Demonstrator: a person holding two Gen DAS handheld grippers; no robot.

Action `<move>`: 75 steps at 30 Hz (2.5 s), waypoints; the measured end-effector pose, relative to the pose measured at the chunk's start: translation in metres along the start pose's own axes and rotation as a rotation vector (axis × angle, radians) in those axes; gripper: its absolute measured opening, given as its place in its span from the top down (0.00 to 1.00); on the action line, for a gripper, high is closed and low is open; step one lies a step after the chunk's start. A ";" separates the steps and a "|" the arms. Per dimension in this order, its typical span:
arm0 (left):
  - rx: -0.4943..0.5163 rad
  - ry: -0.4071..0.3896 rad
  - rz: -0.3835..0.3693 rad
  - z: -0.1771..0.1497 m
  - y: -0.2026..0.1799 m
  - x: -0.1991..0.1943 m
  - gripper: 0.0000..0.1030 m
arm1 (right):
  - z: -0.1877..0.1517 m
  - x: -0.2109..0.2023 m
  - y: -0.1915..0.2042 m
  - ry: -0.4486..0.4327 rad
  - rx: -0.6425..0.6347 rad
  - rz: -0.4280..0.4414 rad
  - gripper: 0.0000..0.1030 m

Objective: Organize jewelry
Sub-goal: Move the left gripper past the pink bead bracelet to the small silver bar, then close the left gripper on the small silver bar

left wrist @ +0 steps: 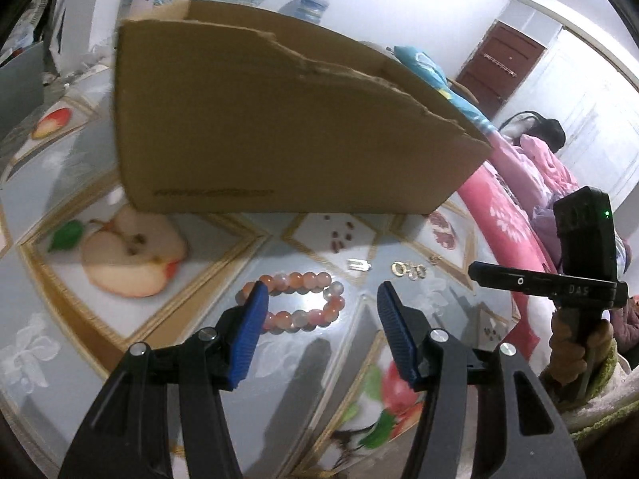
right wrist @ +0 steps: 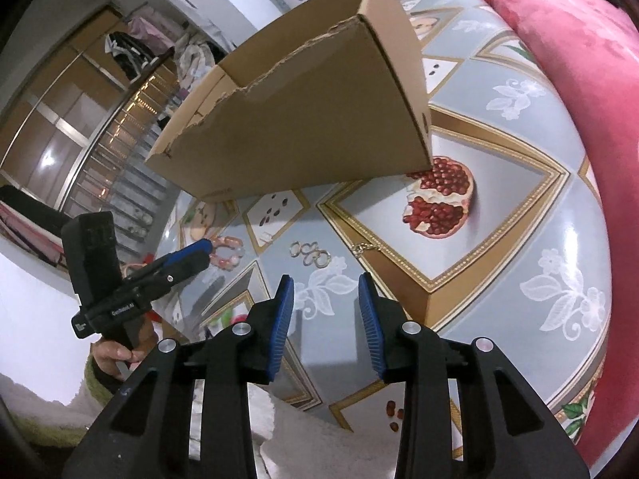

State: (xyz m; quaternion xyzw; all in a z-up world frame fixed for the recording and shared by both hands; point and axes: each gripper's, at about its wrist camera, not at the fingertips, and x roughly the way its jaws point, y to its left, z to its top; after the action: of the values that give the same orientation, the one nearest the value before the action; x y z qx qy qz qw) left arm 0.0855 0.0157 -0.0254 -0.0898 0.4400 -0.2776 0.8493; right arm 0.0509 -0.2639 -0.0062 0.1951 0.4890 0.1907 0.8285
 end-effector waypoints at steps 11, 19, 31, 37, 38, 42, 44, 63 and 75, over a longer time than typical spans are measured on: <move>0.087 -0.045 0.078 -0.002 -0.013 -0.018 0.46 | -0.007 0.006 0.010 -0.003 -0.042 -0.003 0.67; 0.247 -0.025 0.130 0.007 -0.052 0.015 0.49 | -0.019 0.013 0.029 -0.026 -0.135 -0.061 0.71; 0.339 0.052 0.154 0.016 -0.064 0.057 0.75 | -0.019 0.009 0.024 -0.051 -0.148 -0.068 0.72; 0.410 0.072 0.189 0.014 -0.075 0.061 0.88 | -0.019 0.011 0.021 -0.054 -0.135 -0.064 0.72; 0.415 0.075 0.189 0.013 -0.076 0.062 0.88 | -0.019 0.011 0.020 -0.054 -0.133 -0.063 0.72; 0.433 0.069 0.196 0.008 -0.081 0.060 0.94 | -0.018 0.010 0.018 -0.056 -0.129 -0.063 0.72; 0.415 0.075 0.184 0.007 -0.081 0.060 1.00 | -0.019 0.008 0.018 -0.059 -0.127 -0.063 0.73; 0.347 0.074 0.163 0.006 -0.079 0.049 0.66 | -0.019 0.000 0.016 -0.062 -0.126 -0.058 0.72; 0.449 0.071 0.218 0.004 -0.090 0.062 0.85 | -0.018 0.001 0.014 -0.064 -0.113 -0.058 0.72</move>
State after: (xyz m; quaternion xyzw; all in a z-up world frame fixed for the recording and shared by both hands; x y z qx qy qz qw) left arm 0.0819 -0.0930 -0.0306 0.1589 0.4041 -0.2780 0.8568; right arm 0.0335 -0.2491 -0.0076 0.1397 0.4561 0.1877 0.8586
